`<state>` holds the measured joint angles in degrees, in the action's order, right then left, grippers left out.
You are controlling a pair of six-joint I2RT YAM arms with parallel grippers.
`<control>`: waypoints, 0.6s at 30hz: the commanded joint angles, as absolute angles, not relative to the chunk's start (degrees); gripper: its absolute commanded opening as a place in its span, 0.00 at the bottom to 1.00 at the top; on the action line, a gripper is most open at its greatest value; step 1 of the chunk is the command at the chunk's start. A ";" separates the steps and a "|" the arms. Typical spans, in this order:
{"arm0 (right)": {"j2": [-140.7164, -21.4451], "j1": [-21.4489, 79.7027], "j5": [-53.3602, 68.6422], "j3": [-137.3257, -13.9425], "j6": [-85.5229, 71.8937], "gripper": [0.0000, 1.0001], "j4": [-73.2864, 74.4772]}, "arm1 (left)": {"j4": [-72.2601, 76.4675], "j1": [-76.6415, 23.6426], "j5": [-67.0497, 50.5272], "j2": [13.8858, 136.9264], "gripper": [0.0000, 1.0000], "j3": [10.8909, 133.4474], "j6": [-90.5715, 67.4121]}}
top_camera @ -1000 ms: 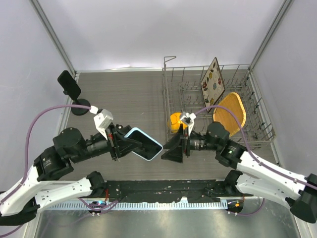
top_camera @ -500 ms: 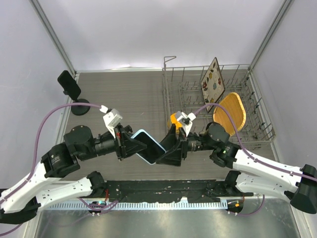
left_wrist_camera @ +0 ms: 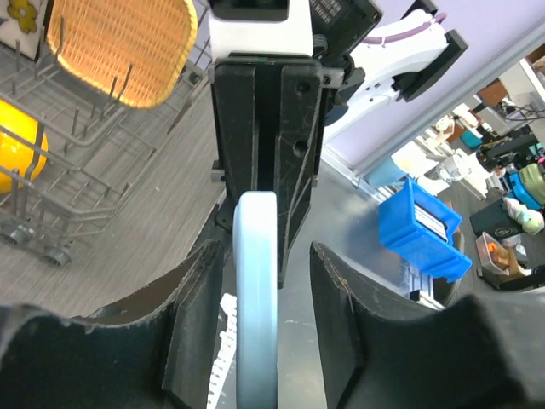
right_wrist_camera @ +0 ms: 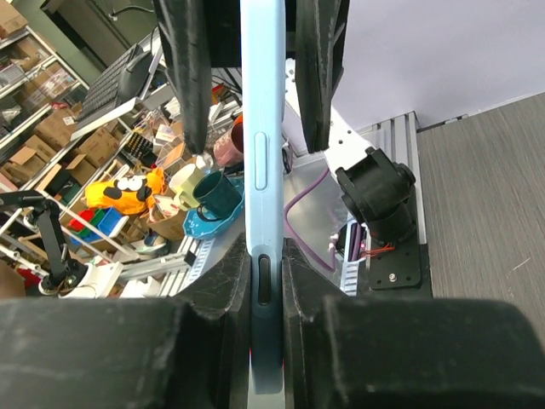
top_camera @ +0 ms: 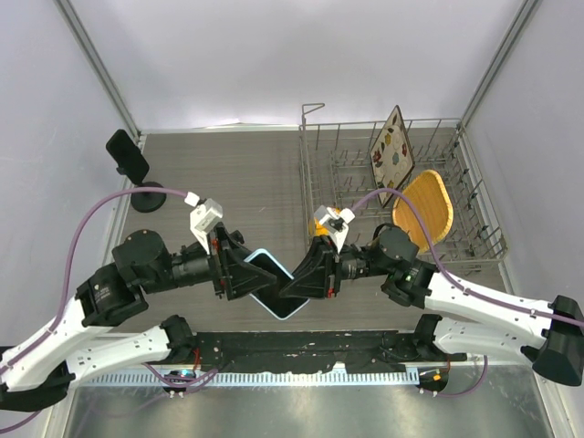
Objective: Place the phone on the phone stand
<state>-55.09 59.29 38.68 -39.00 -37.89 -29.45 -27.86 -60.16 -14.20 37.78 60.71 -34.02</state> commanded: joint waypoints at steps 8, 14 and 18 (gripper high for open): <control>-54.67 60.38 38.67 -43.41 -37.00 0.01 -32.61 | -20.83 -60.12 -19.25 38.23 0.15 62.40 -35.68; -54.58 60.47 32.21 -45.78 -32.19 0.30 -23.50 | -29.40 -60.12 -8.39 38.32 0.00 65.12 -32.89; -53.09 60.47 16.03 -50.17 -24.53 0.64 -7.06 | -47.43 -60.12 17.01 38.76 0.00 75.29 -30.85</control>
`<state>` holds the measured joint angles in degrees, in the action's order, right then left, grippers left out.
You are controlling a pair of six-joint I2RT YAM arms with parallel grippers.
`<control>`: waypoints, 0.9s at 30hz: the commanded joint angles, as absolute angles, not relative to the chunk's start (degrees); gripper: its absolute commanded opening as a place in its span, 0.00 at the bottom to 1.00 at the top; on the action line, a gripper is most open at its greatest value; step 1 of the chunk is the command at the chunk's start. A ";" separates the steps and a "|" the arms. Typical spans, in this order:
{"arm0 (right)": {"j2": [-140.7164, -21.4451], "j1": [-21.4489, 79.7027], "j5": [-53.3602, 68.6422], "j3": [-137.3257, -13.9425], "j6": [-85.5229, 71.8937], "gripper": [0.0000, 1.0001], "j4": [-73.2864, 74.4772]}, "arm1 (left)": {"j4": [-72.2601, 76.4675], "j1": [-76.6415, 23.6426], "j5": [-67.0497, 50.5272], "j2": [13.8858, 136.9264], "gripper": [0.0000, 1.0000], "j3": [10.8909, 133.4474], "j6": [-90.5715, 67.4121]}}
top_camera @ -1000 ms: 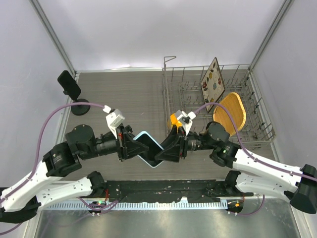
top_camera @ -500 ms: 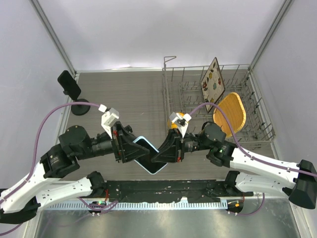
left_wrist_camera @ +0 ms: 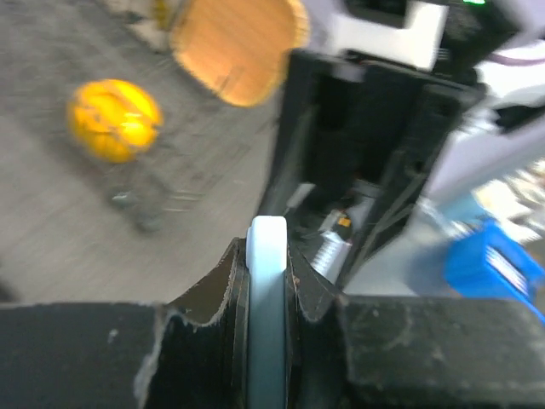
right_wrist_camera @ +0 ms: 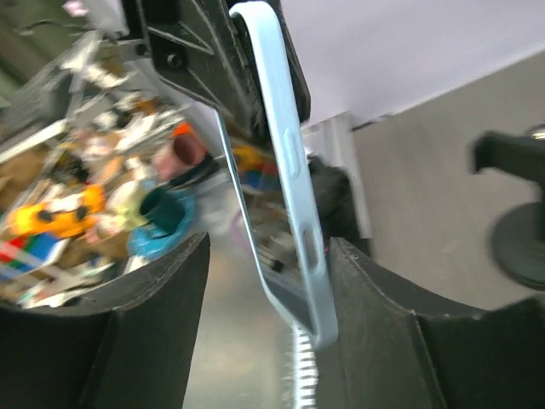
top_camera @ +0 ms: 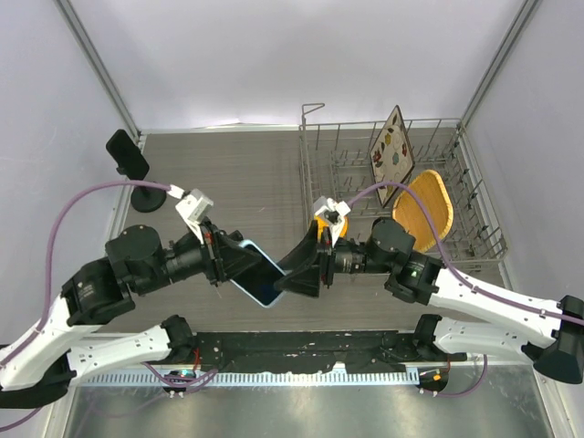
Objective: Place the phone on the phone stand
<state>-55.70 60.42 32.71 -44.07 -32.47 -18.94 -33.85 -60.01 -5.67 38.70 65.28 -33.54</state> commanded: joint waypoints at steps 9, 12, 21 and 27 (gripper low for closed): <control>-65.18 61.52 -12.18 -61.76 -20.39 0.48 4.13 | -50.29 -60.12 42.53 16.67 0.00 74.81 -33.31; -73.96 63.54 -16.69 -67.48 -20.66 0.47 4.83 | -45.71 -60.20 42.01 9.69 0.00 70.58 -34.01; -86.57 66.97 -20.13 -70.05 -13.81 0.48 -2.99 | -56.34 -60.21 39.03 18.98 0.00 75.41 -33.40; -89.30 67.59 -18.90 -68.56 -12.22 0.49 -6.33 | -54.41 -60.21 37.18 23.81 0.00 72.78 -30.59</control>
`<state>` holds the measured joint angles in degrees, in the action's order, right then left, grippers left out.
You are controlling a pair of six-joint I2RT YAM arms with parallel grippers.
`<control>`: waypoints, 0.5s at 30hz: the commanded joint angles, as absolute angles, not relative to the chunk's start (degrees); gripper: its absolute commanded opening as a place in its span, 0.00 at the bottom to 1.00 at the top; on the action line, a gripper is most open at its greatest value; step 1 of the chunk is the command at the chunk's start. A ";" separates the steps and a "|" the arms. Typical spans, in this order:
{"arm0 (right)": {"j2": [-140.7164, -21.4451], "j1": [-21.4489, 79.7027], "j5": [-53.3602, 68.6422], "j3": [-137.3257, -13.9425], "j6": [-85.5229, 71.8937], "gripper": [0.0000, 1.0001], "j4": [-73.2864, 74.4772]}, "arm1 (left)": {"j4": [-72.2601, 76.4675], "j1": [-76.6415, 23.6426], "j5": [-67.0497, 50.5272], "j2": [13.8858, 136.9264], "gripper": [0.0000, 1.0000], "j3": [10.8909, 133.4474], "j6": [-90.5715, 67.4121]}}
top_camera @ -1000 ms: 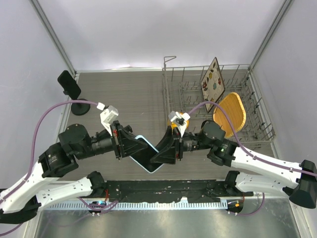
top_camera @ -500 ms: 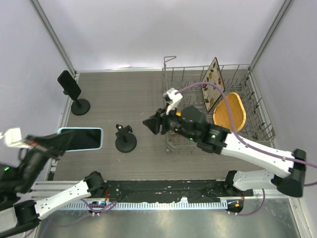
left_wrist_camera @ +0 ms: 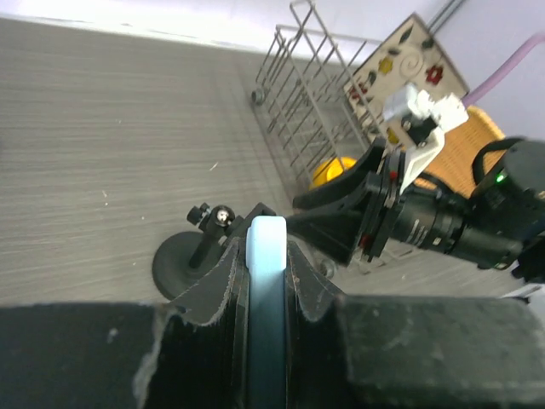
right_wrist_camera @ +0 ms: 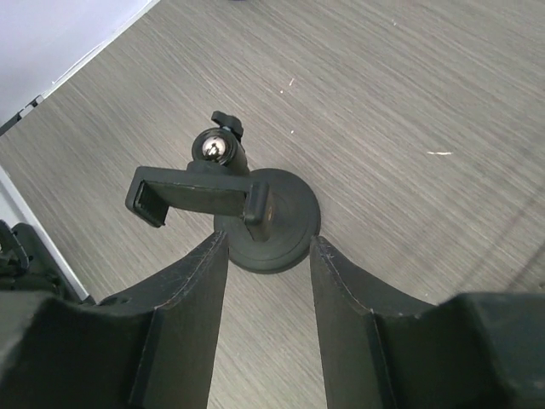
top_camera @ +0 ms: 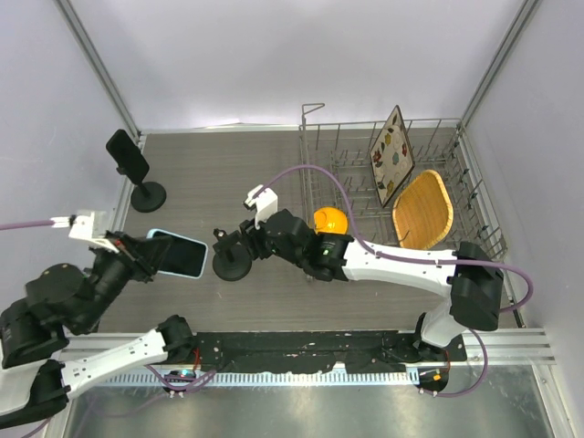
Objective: Place the phone on the phone stand
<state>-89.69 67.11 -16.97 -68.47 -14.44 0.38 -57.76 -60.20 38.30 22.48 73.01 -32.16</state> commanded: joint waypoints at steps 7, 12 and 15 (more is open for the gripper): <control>-91.93 67.59 -15.65 -68.99 -11.60 0.50 -7.99 | -53.00 -60.21 37.97 23.91 0.00 71.54 -28.83; -94.13 67.59 -14.94 -70.22 -11.34 0.47 -7.82 | -54.22 -60.21 38.50 22.94 0.00 71.63 -29.09; -95.18 67.59 -15.03 -70.57 -11.69 0.38 -8.00 | -55.02 -60.21 38.41 22.76 0.00 71.63 -29.79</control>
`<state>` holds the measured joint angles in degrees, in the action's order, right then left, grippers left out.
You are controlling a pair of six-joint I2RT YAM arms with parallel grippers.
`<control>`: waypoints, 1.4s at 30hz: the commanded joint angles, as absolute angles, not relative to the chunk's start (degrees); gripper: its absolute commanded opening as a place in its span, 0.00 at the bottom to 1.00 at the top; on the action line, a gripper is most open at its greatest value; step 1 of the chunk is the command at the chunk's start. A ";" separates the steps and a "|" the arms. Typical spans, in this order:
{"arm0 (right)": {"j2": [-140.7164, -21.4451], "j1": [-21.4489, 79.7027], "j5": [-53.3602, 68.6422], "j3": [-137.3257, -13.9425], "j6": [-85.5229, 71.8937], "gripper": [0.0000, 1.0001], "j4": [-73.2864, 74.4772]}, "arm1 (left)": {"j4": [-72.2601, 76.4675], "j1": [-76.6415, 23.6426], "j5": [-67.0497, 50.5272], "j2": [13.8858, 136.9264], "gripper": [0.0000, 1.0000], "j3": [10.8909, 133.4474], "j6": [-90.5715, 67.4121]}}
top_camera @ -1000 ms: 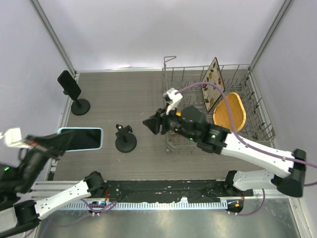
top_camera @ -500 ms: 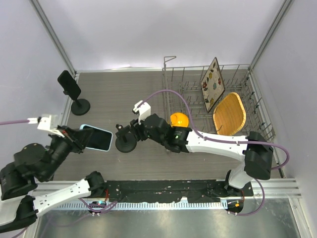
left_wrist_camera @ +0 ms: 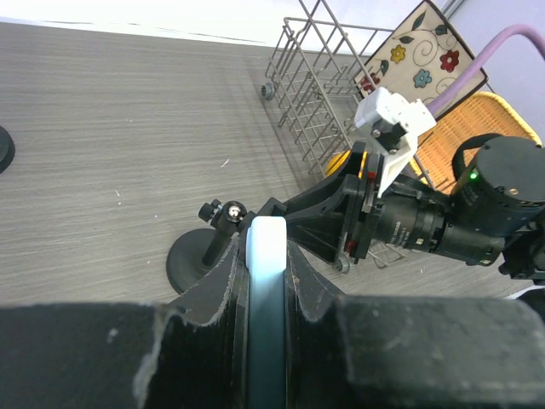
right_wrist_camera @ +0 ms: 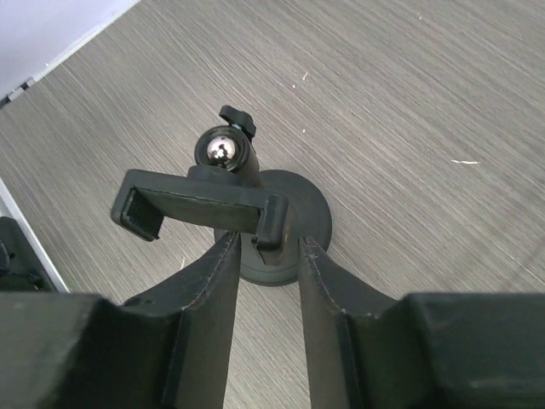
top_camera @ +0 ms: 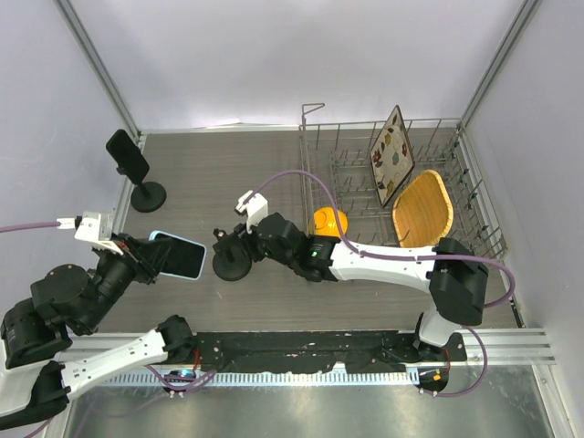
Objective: Place the phone on the phone stand
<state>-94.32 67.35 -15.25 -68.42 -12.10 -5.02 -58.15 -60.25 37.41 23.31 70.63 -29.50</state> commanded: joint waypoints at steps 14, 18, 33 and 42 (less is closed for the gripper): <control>-95.10 66.97 -15.38 -71.01 -2.99 0.25 -8.79 | -52.03 -60.21 24.96 31.11 0.00 67.50 -29.27; -95.19 66.53 -13.01 -71.72 -2.90 0.13 -8.70 | -51.51 -60.21 24.52 32.17 0.00 68.38 -31.02; -94.66 65.39 -9.33 -72.16 -0.27 0.01 -7.91 | -52.47 -60.21 23.91 32.43 0.00 68.55 -32.08; -90.27 55.82 20.71 -73.65 11.68 0.01 5.97 | -34.55 -60.21 -11.78 41.12 0.00 62.30 -18.56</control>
<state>-94.78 59.96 4.25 -70.37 4.95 -0.05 -48.29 -60.14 4.75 35.27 62.06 -25.36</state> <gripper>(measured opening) 0.110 0.182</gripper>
